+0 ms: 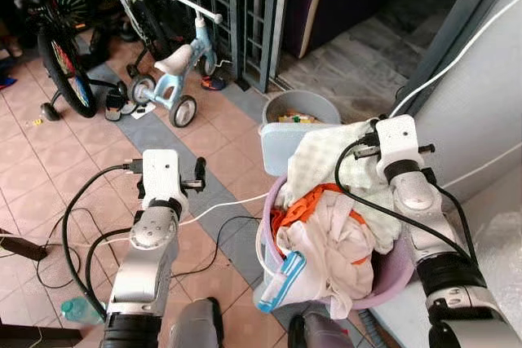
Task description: Clothes washing
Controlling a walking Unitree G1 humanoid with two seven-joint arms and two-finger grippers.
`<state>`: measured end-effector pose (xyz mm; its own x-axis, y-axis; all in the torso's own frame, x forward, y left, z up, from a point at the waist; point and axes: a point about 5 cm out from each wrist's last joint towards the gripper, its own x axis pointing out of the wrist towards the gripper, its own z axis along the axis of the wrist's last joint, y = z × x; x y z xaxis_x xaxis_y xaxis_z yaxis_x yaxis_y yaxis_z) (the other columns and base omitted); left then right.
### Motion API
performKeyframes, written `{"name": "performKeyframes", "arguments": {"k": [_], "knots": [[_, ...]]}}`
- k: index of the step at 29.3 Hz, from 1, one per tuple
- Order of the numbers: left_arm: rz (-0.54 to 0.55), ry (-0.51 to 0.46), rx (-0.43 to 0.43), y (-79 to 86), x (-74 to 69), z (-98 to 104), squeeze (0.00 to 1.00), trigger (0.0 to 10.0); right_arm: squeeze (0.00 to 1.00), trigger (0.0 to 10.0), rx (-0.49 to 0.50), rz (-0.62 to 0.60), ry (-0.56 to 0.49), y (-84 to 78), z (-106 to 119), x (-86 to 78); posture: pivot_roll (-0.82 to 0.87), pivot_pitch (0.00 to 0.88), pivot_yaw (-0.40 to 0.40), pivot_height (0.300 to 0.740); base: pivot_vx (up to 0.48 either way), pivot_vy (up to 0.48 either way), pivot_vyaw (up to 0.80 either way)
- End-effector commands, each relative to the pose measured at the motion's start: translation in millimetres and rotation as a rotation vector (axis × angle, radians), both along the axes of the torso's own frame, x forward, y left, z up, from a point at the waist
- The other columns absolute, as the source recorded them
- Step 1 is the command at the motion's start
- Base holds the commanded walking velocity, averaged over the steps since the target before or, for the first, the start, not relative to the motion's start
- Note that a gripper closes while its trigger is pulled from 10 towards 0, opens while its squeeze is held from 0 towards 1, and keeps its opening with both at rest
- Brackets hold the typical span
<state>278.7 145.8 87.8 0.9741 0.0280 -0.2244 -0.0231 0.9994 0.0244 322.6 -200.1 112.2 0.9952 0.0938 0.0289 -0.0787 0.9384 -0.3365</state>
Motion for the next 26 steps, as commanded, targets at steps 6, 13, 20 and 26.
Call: {"name": "performKeyframes", "arguments": {"k": [6, 13, 20, 26], "knots": [[0.012, -0.014, 0.022, 1.8, 5.6, 0.7, 0.00, 10.0, 0.00, 0.0, 0.099, 0.124, -0.210, 25.3, 59.1, 9.7, 0.00, 0.010, -0.006, 0.740, 0.000, 0.000, 0.00], [0.029, -0.024, 0.022, 2.9, 8.4, 0.3, 0.00, 10.0, 0.00, 0.0, 0.191, 0.165, -0.364, 32.2, 113.0, 15.3, 0.01, 0.006, -0.011, 0.740, 0.000, 0.000, 0.00], [0.032, -0.027, 0.018, 0.8, 10.4, -1.0, 0.00, 10.0, 0.00, 0.0, 0.265, 0.198, -0.429, 36.1, 144.7, 15.3, 0.01, 0.000, -0.008, 0.740, 0.000, 0.000, 0.00], [0.031, -0.047, 0.013, -2.4, 20.9, 1.9, 0.00, 10.0, 0.00, 0.0, 0.342, 0.233, -0.488, 31.2, 179.1, 14.2, 0.00, 0.000, -0.002, 0.740, 0.000, 0.000, 0.00]]}}
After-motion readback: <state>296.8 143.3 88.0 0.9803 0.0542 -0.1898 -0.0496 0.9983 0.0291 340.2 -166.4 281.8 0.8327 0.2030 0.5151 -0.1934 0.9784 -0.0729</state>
